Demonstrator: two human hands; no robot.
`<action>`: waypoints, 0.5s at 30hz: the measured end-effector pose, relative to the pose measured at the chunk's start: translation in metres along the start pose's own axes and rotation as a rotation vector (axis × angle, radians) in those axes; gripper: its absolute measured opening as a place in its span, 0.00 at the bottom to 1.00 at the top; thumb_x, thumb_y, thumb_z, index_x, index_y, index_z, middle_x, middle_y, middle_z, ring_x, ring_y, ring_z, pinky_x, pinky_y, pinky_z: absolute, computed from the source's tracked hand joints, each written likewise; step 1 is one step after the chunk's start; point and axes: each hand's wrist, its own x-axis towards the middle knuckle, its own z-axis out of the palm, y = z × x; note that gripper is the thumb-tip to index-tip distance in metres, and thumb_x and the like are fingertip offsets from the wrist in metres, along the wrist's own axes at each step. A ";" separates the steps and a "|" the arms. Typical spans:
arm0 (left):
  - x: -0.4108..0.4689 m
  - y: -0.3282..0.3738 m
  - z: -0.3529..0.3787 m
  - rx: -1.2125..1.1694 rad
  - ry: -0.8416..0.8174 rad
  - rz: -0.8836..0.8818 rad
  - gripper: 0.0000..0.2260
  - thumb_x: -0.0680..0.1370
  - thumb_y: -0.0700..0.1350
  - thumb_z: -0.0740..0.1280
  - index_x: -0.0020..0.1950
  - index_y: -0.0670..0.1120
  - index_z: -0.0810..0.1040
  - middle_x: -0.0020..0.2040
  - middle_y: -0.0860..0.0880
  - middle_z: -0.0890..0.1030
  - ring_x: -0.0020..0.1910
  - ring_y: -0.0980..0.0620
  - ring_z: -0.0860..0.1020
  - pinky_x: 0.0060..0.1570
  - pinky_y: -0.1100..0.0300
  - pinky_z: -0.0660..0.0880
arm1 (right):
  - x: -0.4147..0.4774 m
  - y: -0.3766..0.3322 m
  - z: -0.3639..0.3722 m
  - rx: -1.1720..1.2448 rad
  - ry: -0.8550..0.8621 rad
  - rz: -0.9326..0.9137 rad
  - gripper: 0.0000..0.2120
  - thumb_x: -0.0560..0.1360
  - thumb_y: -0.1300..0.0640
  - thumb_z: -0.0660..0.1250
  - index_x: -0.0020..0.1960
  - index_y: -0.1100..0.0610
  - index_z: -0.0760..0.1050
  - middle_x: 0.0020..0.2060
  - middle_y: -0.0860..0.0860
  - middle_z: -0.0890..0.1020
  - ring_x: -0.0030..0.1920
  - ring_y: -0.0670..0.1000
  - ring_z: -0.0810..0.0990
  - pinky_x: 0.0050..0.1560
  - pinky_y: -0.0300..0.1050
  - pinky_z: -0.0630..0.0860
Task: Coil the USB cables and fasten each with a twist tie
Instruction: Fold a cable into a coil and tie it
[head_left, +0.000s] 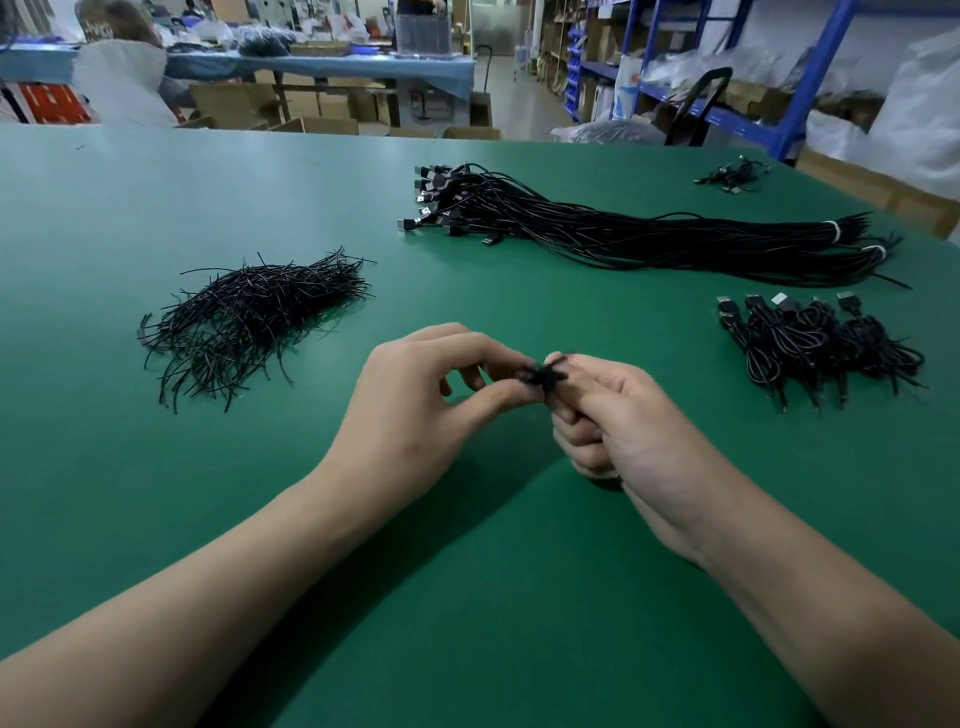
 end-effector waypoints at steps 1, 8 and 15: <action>0.000 0.000 0.000 -0.023 -0.010 -0.013 0.03 0.76 0.53 0.74 0.46 0.55 0.85 0.41 0.57 0.83 0.42 0.55 0.79 0.40 0.59 0.73 | 0.000 0.000 0.001 -0.056 0.019 -0.038 0.19 0.85 0.52 0.56 0.36 0.54 0.68 0.25 0.42 0.62 0.24 0.42 0.57 0.24 0.33 0.55; 0.000 0.006 0.002 -0.388 -0.163 -0.195 0.12 0.80 0.55 0.67 0.39 0.51 0.79 0.34 0.58 0.74 0.32 0.57 0.66 0.34 0.61 0.63 | -0.004 -0.004 -0.002 -0.560 0.148 -0.420 0.20 0.83 0.48 0.57 0.35 0.54 0.65 0.28 0.48 0.65 0.30 0.45 0.62 0.32 0.45 0.60; -0.002 0.013 0.003 -0.544 -0.213 -0.201 0.15 0.81 0.51 0.66 0.38 0.44 0.76 0.33 0.56 0.79 0.33 0.58 0.73 0.37 0.68 0.67 | -0.007 -0.006 -0.005 -0.667 0.183 -0.460 0.21 0.83 0.46 0.56 0.38 0.55 0.75 0.27 0.49 0.73 0.29 0.50 0.66 0.32 0.49 0.66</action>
